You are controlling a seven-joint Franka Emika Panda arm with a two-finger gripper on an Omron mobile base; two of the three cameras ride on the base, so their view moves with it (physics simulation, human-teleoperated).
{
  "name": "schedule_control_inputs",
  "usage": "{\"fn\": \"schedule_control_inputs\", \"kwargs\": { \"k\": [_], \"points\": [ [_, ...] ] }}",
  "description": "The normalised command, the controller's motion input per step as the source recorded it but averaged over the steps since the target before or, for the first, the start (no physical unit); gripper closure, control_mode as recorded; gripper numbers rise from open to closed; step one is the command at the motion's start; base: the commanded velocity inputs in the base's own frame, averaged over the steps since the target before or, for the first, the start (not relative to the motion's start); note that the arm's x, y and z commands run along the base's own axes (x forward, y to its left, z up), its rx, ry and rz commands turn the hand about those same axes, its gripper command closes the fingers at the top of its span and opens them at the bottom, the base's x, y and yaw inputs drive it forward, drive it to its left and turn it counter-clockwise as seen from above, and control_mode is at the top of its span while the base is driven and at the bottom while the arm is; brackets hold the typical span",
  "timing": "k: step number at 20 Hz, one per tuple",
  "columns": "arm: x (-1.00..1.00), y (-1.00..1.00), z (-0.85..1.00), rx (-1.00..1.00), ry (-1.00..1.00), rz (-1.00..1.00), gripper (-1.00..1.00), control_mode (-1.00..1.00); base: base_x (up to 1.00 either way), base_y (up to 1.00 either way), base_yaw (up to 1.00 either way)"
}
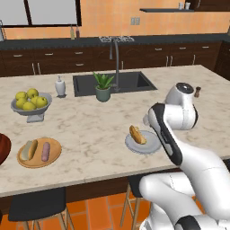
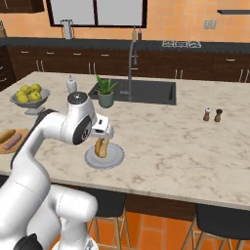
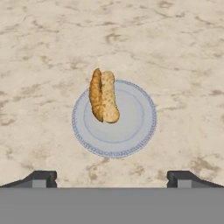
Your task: Place one bun and one sausage from the bowl on each plate.
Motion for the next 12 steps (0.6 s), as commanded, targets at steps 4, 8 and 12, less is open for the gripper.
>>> {"fn": "schedule_control_inputs", "kwargs": {
  "k": [4, 8, 12],
  "points": [
    [-0.05, 0.01, 0.0, 0.0, 0.0, 0.0, -1.0, -1.0, 0.0, 0.0, 0.0],
    [-0.01, 0.11, 0.0, 0.0, 0.0, -0.02, -1.0, -1.0, 0.0, 0.0, 0.0],
    [-0.01, 0.06, 0.0, 0.0, 0.0, -0.02, -1.0, 1.0, -0.14, 0.09, -0.04]
  ]
}}
